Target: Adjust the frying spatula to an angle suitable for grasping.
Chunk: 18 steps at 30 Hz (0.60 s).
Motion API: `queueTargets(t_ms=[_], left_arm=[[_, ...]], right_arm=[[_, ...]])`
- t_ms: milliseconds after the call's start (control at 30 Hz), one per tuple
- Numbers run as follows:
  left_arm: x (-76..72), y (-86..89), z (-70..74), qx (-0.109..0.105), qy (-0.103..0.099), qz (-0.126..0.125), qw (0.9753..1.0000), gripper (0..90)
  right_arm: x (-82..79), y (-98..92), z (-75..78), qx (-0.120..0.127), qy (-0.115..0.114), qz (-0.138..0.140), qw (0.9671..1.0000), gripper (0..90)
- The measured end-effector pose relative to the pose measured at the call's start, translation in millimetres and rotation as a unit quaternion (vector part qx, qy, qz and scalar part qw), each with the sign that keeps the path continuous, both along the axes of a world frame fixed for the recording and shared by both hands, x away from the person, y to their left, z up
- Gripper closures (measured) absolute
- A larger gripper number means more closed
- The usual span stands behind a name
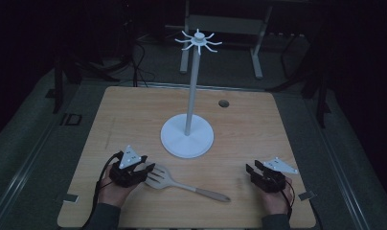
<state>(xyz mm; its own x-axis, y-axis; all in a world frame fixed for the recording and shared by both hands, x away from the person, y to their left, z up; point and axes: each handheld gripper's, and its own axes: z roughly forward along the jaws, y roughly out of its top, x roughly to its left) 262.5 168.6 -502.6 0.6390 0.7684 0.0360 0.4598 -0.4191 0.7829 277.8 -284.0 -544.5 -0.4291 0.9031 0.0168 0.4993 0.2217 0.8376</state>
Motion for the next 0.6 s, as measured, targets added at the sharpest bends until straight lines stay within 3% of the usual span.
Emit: queueTargets(t_ms=[100,233,433,600], left_arm=[[3.5,-6.1,1.3,0.016,0.01,-0.008,0.9998,59.6],[8.6,-20.2,2.9,0.045,0.019,-0.037,0.9981,60.1],[11.2,-41.4,3.2,0.073,0.029,-0.083,0.9934,61.5],[13.9,-54.2,2.2,0.084,0.036,-0.114,0.9893,62.9]], right_arm=[[-1.2,-1.2,0.2,0.003,-0.002,-0.005,1.0,56.0],[-0.8,-4.1,-0.7,0.01,-0.001,-0.01,0.9999,55.9],[-0.2,-6.4,-1.1,0.012,0.0,-0.014,0.9998,55.2],[0.0,-9.7,-1.3,0.019,0.002,-0.02,0.9996,54.9]])
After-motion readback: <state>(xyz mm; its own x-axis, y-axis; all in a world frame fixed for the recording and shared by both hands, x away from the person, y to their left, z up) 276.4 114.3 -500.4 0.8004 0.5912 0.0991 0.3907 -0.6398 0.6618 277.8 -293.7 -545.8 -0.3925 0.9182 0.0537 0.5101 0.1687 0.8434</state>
